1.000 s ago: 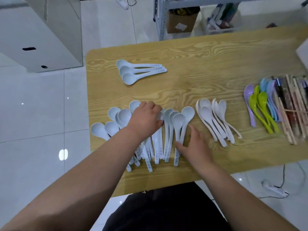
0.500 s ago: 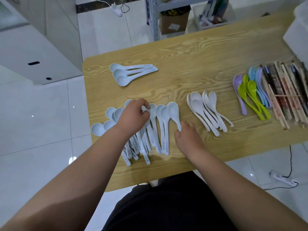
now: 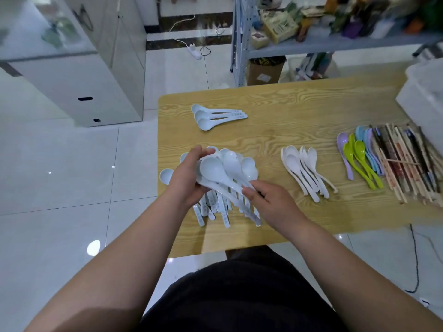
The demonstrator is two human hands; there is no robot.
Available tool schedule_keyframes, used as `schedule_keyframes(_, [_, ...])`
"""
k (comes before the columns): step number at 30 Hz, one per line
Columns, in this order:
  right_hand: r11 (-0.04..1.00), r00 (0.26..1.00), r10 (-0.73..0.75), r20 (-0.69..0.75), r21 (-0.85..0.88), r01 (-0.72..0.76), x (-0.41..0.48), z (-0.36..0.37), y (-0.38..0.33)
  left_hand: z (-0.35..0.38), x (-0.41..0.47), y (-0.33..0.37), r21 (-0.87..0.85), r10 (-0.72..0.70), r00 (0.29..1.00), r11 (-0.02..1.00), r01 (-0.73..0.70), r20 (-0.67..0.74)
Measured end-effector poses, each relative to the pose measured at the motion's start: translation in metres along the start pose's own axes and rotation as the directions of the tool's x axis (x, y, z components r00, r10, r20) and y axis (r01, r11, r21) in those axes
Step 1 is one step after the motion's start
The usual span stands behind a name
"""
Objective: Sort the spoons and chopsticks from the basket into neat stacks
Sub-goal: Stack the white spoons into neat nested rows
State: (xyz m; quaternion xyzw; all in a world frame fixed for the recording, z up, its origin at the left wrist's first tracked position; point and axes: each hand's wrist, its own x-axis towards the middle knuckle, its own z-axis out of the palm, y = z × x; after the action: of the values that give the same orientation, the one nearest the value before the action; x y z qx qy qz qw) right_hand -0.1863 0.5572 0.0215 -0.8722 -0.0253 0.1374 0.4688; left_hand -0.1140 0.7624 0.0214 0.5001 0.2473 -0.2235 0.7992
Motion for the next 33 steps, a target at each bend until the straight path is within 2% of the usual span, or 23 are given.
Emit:
schedule_keyframes(3, [0.994,0.997,-0.066,0.050,-0.082,0.070,-0.005,0.009,-0.017,-0.010,-0.023,-0.002,-0.061,0.059,0.996,0.997,-0.055,0.067])
schedule_keyframes(7, [0.987,0.993,-0.089,0.082,-0.123,0.099,-0.013,0.029,-0.032,-0.020,-0.051,-0.002,-0.167,0.038,0.998,0.985,-0.046,-0.046])
schedule_keyframes(10, [0.964,0.989,-0.144,0.011,-0.224,0.143,-0.022,0.042,-0.037,-0.032,-0.066,-0.002,-0.208,0.004,0.999,0.978,-0.013,-0.043])
schedule_keyframes(13, [0.903,0.977,-0.215,0.019,-0.378,0.206,-0.029,0.051,-0.043,-0.041,-0.075,-0.004,-0.117,-0.013,0.997,0.993,0.004,-0.073])
schedule_keyframes(17, [0.875,0.984,-0.165,0.070,-0.451,0.179,-0.028,0.065,-0.045,-0.042,-0.079,-0.010,-0.088,-0.027,0.994,0.996,0.018,-0.103])
schedule_keyframes(20, [0.869,0.984,-0.131,0.121,-0.464,0.173,-0.023,0.063,-0.045,-0.041,-0.079,-0.015,-0.056,0.010,0.996,0.998,-0.015,-0.093])
schedule_keyframes(23, [0.917,0.973,-0.088,0.211,-0.365,0.162,-0.011,0.054,-0.039,-0.036,-0.078,-0.014,-0.002,0.049,0.999,0.999,-0.049,-0.023])
schedule_keyframes(25, [0.968,0.963,-0.029,0.266,-0.233,0.093,-0.002,0.042,-0.031,-0.028,-0.073,-0.008,-0.009,0.064,0.998,0.998,-0.064,-0.028])
schedule_keyframes(27, [0.992,0.901,0.121,0.416,-0.027,-0.121,0.005,0.025,-0.023,-0.018,-0.067,-0.001,-0.081,0.059,0.997,0.995,-0.062,-0.043])
schedule_keyframes(29, [0.878,0.749,0.231,0.621,0.198,-0.435,0.008,0.009,-0.013,-0.007,-0.059,0.004,-0.130,0.040,0.998,0.990,-0.046,-0.047])
schedule_keyframes(30, [0.799,0.685,0.229,0.691,0.269,-0.538,0.009,0.001,-0.008,-0.001,-0.055,0.005,-0.137,0.025,0.999,0.990,-0.031,-0.041])
schedule_keyframes(31, [0.749,0.647,0.207,0.733,0.307,-0.587,0.010,-0.007,-0.003,0.006,-0.052,0.005,-0.146,0.008,1.000,0.989,-0.012,-0.028])
schedule_keyframes(33, [0.726,0.621,0.179,0.763,0.324,-0.607,0.018,-0.021,0.005,0.022,-0.045,0.003,-0.174,-0.019,1.000,0.985,0.015,-0.022])
